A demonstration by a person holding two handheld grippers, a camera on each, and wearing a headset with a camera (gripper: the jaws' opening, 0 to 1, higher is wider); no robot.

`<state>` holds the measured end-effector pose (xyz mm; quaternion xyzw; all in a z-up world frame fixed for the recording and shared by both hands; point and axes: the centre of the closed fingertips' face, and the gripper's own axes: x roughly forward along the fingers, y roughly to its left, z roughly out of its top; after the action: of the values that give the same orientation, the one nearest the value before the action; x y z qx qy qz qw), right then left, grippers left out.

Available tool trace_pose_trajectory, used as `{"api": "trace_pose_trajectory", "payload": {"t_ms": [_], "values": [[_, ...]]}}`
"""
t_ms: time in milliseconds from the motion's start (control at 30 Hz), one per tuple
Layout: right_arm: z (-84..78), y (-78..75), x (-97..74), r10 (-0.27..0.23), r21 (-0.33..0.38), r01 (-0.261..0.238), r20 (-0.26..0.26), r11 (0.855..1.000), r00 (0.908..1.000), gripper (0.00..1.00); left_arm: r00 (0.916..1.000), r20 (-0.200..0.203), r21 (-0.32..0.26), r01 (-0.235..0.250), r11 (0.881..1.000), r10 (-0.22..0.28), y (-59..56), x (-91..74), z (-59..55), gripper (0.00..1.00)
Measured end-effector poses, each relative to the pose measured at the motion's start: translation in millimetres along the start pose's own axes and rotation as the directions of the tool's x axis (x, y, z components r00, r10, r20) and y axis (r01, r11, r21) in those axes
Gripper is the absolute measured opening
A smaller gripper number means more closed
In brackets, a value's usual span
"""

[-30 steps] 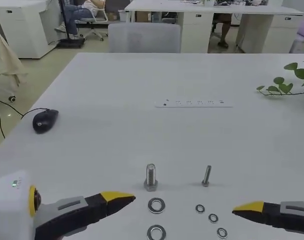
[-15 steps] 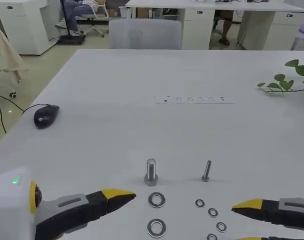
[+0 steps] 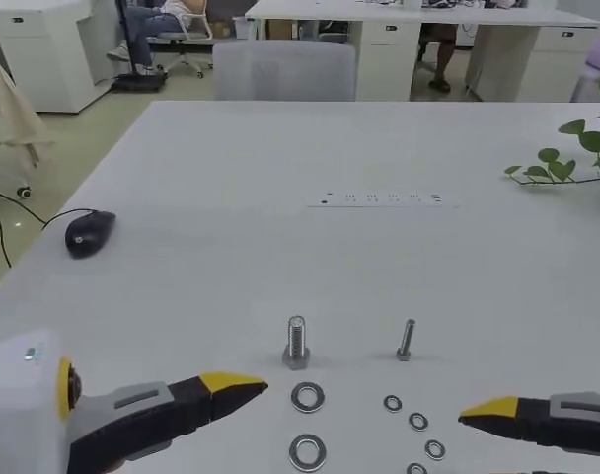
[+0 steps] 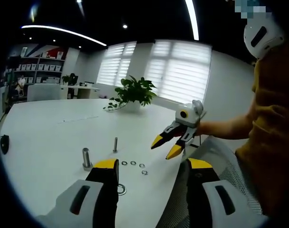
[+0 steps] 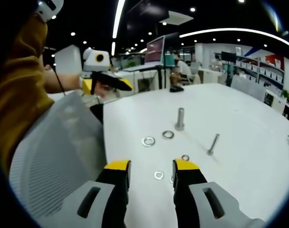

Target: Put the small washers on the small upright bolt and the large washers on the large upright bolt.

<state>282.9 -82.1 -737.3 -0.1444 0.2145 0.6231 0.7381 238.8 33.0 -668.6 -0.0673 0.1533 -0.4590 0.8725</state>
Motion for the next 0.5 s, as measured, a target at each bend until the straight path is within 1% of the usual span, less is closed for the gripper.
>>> {"api": "trace_pose_trajectory", "payload": {"t_ms": [233,333,400,433,500], "values": [[-5.1,2.4,4.9,0.023,-0.016,-0.024,-0.035,1.000,0.9991,0.37,1.0000,0.002,-0.004,-0.001,1.000,0.001,-1.5,-0.1,-1.4,0.56],[-16.8,8.0,8.4,0.071,-0.042,-0.076,-0.102,0.996,0.9923,0.37,1.0000,0.003,-0.008,0.000,1.000,0.000,-2.0,0.3,-2.2,0.56],[-23.4,7.7,10.5,0.079,-0.043,-0.085,-0.131,0.995,0.9883,0.37,1.0000,0.009,-0.009,0.001,1.000,-0.001,-3.0,0.4,-1.5,0.56],[-27.1,7.0,12.0,0.081,-0.057,-0.091,-0.146,0.994,0.9859,0.37,0.9999,0.011,-0.009,0.000,1.000,0.000,-3.4,0.4,-1.2,0.56],[-29.9,7.2,13.6,0.091,-0.058,-0.101,-0.159,0.993,0.9831,0.37,0.9999,0.013,-0.008,0.000,1.000,0.000,-4.0,0.0,-1.0,0.56]]}}
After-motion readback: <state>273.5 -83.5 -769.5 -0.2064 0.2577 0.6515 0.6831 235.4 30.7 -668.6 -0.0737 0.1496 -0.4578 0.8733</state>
